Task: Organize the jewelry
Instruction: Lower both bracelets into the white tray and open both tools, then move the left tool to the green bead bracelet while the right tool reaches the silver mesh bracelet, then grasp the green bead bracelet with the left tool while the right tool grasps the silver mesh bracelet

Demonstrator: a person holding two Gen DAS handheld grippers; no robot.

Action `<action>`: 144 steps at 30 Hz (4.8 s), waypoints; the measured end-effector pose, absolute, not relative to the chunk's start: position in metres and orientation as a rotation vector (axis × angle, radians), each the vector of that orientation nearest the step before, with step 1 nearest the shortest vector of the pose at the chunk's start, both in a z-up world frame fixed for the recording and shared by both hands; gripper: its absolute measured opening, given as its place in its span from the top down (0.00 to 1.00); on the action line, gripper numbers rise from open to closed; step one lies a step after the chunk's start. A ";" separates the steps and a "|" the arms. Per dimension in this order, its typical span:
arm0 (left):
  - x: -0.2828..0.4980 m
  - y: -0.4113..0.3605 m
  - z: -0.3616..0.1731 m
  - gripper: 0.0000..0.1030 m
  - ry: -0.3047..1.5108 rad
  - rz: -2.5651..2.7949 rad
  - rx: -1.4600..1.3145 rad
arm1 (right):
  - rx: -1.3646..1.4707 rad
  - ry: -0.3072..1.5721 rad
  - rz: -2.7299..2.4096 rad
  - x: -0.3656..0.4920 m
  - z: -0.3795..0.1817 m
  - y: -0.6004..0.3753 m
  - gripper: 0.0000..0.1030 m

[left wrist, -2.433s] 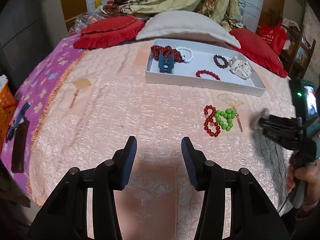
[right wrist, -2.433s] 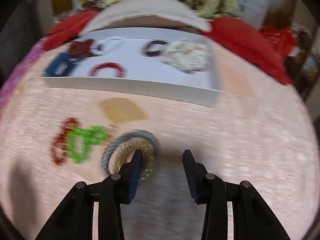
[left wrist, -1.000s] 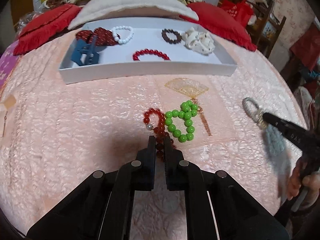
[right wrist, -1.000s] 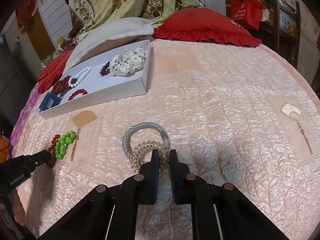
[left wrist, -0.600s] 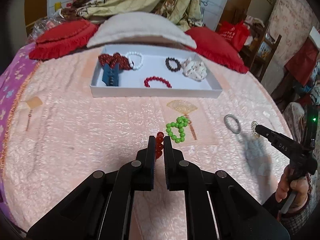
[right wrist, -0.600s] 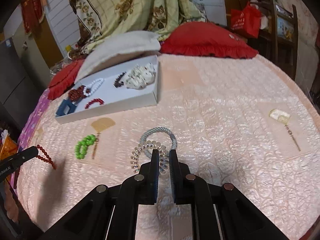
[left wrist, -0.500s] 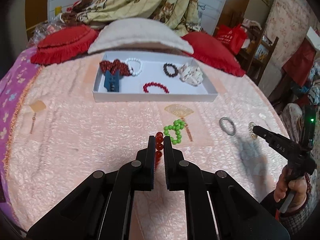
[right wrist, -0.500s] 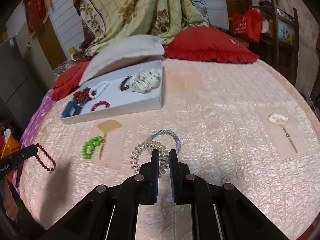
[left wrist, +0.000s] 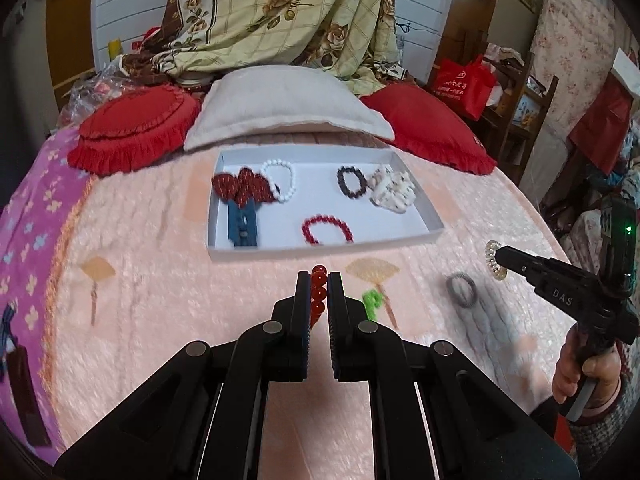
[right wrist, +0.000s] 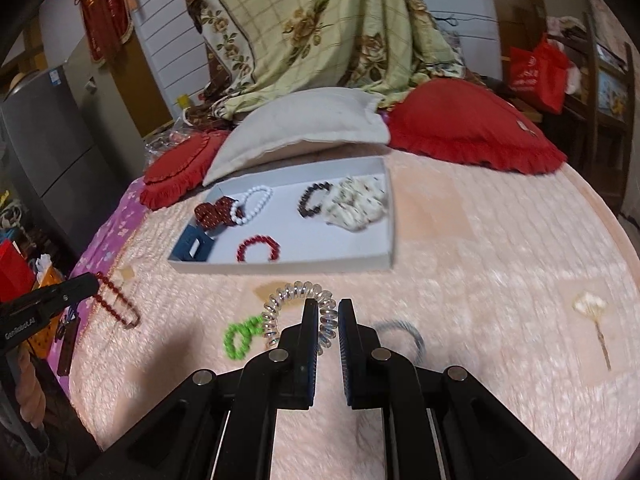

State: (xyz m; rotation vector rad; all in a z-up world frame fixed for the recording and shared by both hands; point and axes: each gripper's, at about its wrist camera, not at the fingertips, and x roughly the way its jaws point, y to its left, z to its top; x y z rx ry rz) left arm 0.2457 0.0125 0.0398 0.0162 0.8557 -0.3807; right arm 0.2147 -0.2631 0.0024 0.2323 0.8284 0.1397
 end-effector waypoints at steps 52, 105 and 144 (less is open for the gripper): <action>0.297 -0.009 0.006 0.70 0.872 -0.204 0.100 | 0.245 0.963 0.118 0.320 -0.045 -0.241 0.71; 0.166 0.018 -0.009 0.64 0.926 -0.006 0.111 | 0.251 0.969 0.029 0.146 -0.058 -0.246 0.65; 0.274 -0.070 -0.086 0.65 1.038 -0.399 0.196 | 0.229 0.996 -0.110 0.216 -0.100 -0.321 0.64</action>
